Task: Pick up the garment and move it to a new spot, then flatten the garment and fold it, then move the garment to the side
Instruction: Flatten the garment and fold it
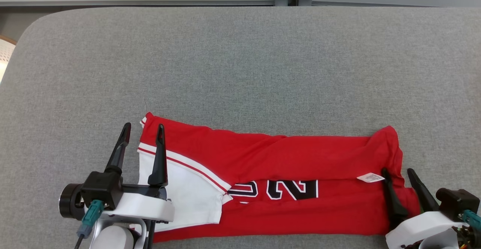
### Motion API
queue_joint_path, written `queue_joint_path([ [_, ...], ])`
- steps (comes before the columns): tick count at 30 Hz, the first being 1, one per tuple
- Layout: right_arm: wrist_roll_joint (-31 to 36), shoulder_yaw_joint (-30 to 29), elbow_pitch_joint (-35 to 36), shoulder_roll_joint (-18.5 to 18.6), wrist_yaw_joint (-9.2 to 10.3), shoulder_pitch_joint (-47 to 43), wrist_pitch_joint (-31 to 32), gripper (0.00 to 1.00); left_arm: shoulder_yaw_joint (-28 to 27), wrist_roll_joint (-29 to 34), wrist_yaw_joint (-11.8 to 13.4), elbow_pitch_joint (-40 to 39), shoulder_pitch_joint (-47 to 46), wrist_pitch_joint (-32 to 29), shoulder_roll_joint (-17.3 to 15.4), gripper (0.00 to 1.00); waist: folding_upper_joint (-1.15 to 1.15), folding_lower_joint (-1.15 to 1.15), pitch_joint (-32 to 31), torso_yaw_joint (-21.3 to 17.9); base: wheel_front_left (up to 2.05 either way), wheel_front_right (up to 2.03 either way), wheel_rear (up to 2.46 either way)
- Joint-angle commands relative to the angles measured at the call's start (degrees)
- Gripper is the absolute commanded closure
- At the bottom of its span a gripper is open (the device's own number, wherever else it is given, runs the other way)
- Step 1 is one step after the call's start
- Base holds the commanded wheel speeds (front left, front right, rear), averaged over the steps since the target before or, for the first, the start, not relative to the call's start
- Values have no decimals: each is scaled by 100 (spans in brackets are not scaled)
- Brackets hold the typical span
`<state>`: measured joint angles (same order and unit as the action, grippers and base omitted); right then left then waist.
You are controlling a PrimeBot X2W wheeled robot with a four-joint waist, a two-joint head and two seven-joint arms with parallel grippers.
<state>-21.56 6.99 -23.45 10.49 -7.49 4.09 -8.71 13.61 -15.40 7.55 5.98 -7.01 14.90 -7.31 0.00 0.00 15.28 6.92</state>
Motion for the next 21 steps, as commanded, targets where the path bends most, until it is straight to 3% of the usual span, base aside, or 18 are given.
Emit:
queue_joint_path([
  [1,-54,114,-202,-27,0,-36,45,0,-39,31,-28,12,-99,27,-11,0,0,0,37,18,0,0,0],
  [2,-84,170,-279,-32,0,-33,14,11,-56,36,-25,26,-96,29,-14,0,0,0,48,15,0,0,0],
  [3,-128,253,-345,-42,0,-54,7,52,-74,42,-33,32,-106,32,-13,0,0,0,58,13,0,0,0],
  [4,-152,348,-405,-57,0,-77,-3,61,-99,52,-37,23,-122,32,-10,0,0,0,66,9,0,0,0],
  [6,-215,499,-473,-86,-8,-140,-31,100,-146,76,-45,-10,-136,30,0,0,0,0,85,-3,0,0,0],
  [15,-459,713,-373,39,-5,-196,-254,100,-356,137,-127,-111,-128,32,51,0,0,0,140,-117,0,0,0],
  [21,-447,203,-66,591,21,-96,-441,100,-502,191,-206,-136,-30,32,110,0,0,0,70,-215,0,0,0],
])
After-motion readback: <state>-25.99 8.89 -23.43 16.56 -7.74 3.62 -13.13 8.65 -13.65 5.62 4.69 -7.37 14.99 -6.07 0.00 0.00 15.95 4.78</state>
